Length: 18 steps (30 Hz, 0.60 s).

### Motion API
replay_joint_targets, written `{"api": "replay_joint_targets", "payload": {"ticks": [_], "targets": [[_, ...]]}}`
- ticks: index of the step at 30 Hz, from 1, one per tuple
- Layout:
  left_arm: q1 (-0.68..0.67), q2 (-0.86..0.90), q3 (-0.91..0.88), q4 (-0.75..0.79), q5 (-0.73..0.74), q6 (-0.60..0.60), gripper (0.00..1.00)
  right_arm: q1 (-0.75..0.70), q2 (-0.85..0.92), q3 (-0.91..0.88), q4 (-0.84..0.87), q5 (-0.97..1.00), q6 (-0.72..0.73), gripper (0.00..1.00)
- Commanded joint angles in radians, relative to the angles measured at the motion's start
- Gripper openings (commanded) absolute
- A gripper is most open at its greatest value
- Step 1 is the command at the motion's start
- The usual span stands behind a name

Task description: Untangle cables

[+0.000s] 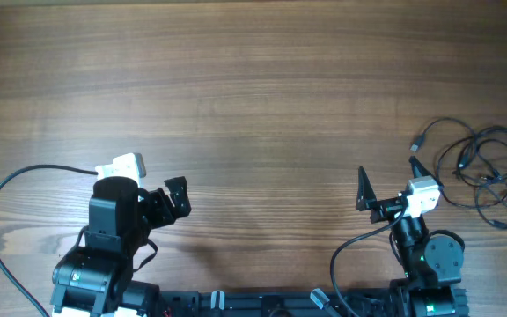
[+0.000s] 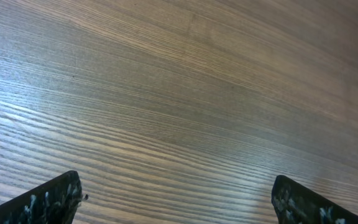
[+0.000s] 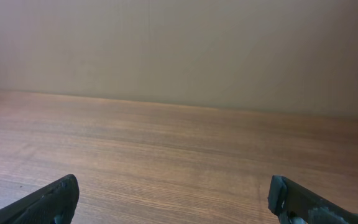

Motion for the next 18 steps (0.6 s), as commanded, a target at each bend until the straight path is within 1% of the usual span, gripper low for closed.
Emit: {"api": "replay_joint_targets", "payload": {"ticks": [1,8,13,16,17,18], "targets": [[-0.003,-0.003,-0.005,0.002,-0.014,-0.009,1.0,0.005,-0.011,-0.001,0.003,0.017,-0.014,1.0],[-0.002,-0.011,-0.005,0.002,-0.014,-0.009,1.0,0.005,-0.011,-0.001,0.003,0.017,-0.014,1.0],[0.034,-0.103,-0.019,-0.063,-0.022,-0.005,1.0,0.005,-0.011,-0.001,0.003,0.017,-0.014,1.0],[0.072,-0.222,-0.123,0.024,-0.021,-0.005,1.0,0.005,-0.011,-0.001,0.003,0.017,-0.014,1.0],[0.084,-0.257,-0.164,0.066,-0.016,-0.005,1.0,0.005,-0.011,-0.001,0.003,0.017,-0.014,1.0],[0.102,-0.31,-0.232,0.142,-0.005,-0.006,1.0,0.005,-0.011,-0.001,0.003,0.017,-0.014,1.0]]}}
